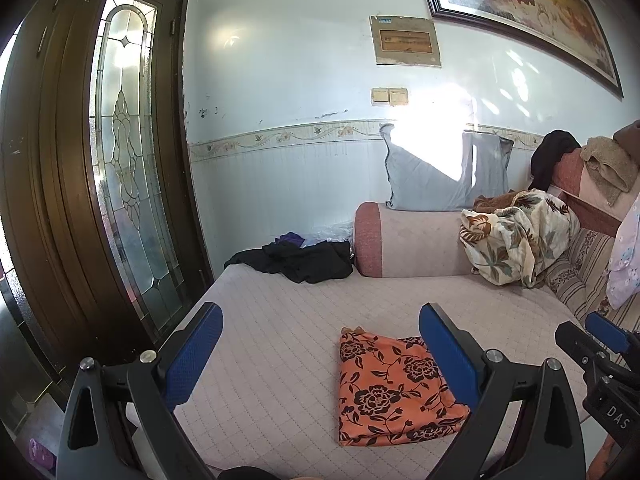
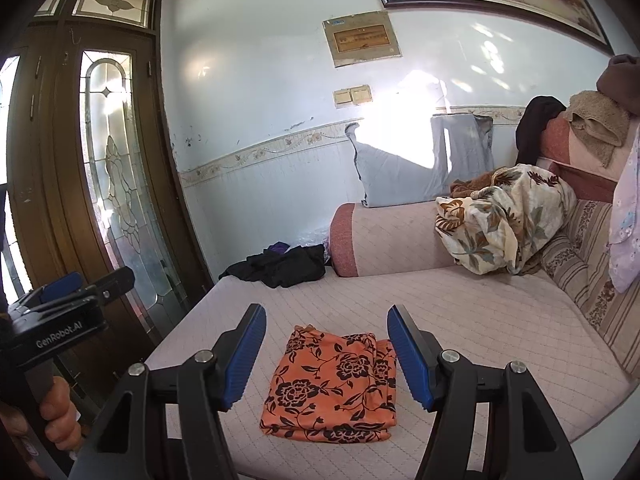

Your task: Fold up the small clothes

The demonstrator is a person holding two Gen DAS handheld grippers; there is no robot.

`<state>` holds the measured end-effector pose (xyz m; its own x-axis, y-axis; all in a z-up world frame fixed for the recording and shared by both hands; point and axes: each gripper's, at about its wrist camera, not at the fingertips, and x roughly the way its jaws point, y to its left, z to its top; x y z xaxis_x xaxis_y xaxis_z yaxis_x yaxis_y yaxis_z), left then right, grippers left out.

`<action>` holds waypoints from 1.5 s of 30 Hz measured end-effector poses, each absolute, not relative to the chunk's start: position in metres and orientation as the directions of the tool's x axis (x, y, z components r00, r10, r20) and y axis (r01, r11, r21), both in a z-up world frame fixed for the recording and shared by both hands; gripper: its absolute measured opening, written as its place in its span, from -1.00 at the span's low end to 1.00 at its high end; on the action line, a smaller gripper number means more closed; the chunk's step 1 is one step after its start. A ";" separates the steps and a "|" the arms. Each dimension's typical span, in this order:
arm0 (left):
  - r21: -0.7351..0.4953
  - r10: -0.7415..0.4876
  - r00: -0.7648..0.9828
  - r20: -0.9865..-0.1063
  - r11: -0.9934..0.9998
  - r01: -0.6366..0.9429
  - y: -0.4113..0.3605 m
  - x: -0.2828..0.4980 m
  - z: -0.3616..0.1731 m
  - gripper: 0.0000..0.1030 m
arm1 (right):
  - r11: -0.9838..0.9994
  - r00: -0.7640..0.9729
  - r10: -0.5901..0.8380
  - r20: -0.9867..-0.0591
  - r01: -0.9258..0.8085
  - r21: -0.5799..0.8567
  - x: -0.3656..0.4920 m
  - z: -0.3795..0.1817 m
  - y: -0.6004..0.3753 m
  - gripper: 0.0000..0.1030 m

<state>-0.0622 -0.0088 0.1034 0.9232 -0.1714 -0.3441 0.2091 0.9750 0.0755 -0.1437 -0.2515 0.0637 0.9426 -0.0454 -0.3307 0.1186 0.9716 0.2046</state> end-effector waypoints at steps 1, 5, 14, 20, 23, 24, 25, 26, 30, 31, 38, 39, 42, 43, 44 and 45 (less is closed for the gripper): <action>0.076 -0.173 0.922 -0.345 0.974 0.211 -0.009 -0.062 0.103 0.91 | 0.972 0.941 -0.048 -0.335 0.121 0.200 -0.142 0.063 -0.251 0.30; 0.071 -0.185 0.917 -0.352 0.972 0.223 -0.008 -0.060 0.102 0.91 | 0.973 0.937 -0.051 -0.345 0.124 0.193 -0.137 0.061 -0.250 0.30; 0.054 -0.199 0.918 -0.342 0.972 0.231 -0.002 -0.057 0.103 0.91 | 0.978 0.929 -0.055 -0.366 0.125 0.170 -0.127 0.056 -0.244 0.30; 0.047 -0.207 0.915 -0.346 0.970 0.238 -0.001 -0.053 0.102 0.91 | 0.980 0.923 -0.059 -0.379 0.127 0.156 -0.119 0.054 -0.242 0.30; 0.040 -0.214 0.913 -0.346 0.969 0.243 0.000 -0.050 0.101 0.91 | 0.981 0.922 -0.059 -0.383 0.125 0.151 -0.116 0.053 -0.240 0.30; 0.038 -0.216 0.913 -0.346 0.969 0.243 0.001 -0.050 0.101 0.91 | 0.981 0.922 -0.059 -0.384 0.125 0.149 -0.115 0.053 -0.239 0.30; 0.033 -0.218 0.913 -0.345 0.969 0.244 0.002 -0.049 0.100 0.91 | 0.981 0.921 -0.060 -0.384 0.125 0.146 -0.114 0.054 -0.238 0.30; 0.031 -0.219 0.913 -0.345 0.969 0.244 0.003 -0.048 0.100 0.91 | 0.982 0.921 -0.061 -0.385 0.125 0.142 -0.112 0.054 -0.237 0.30; 0.026 -0.218 0.912 -0.347 0.970 0.242 0.005 -0.045 0.099 0.91 | 0.983 0.918 -0.059 -0.393 0.121 0.135 -0.107 0.052 -0.233 0.30; 0.025 -0.216 0.913 -0.347 0.971 0.239 0.006 -0.044 0.099 0.91 | 0.984 0.917 -0.058 -0.395 0.120 0.134 -0.105 0.051 -0.232 0.30; 0.017 -0.208 0.907 -0.367 0.973 0.231 0.010 -0.034 0.091 0.91 | 0.986 0.911 -0.049 -0.410 0.110 0.125 -0.092 0.044 -0.228 0.30; 0.018 -0.206 0.906 -0.370 0.973 0.229 0.010 -0.032 0.090 0.91 | 0.986 0.910 -0.049 -0.411 0.110 0.125 -0.090 0.043 -0.227 0.30; 0.017 -0.206 0.903 -0.378 0.973 0.229 0.009 -0.028 0.087 0.91 | 0.986 0.908 -0.045 -0.417 0.108 0.130 -0.085 0.041 -0.227 0.30; 0.018 -0.206 0.902 -0.381 0.973 0.230 0.009 -0.027 0.086 0.91 | 0.985 0.908 -0.044 -0.418 0.108 0.132 -0.084 0.040 -0.227 0.30; 0.019 -0.206 0.901 -0.382 0.973 0.230 0.009 -0.025 0.085 0.91 | 0.985 0.907 -0.043 -0.420 0.108 0.133 -0.082 0.039 -0.227 0.30; 0.018 -0.207 0.900 -0.384 0.973 0.231 0.009 -0.025 0.084 0.91 | 0.985 0.905 -0.042 -0.422 0.108 0.133 -0.081 0.038 -0.227 0.30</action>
<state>-0.0247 0.0086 0.0843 0.9000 -0.2069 -0.3836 0.2313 0.9727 0.0181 -0.0807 -0.2272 0.0379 0.9055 -0.0421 -0.4223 0.1079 0.9852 0.1331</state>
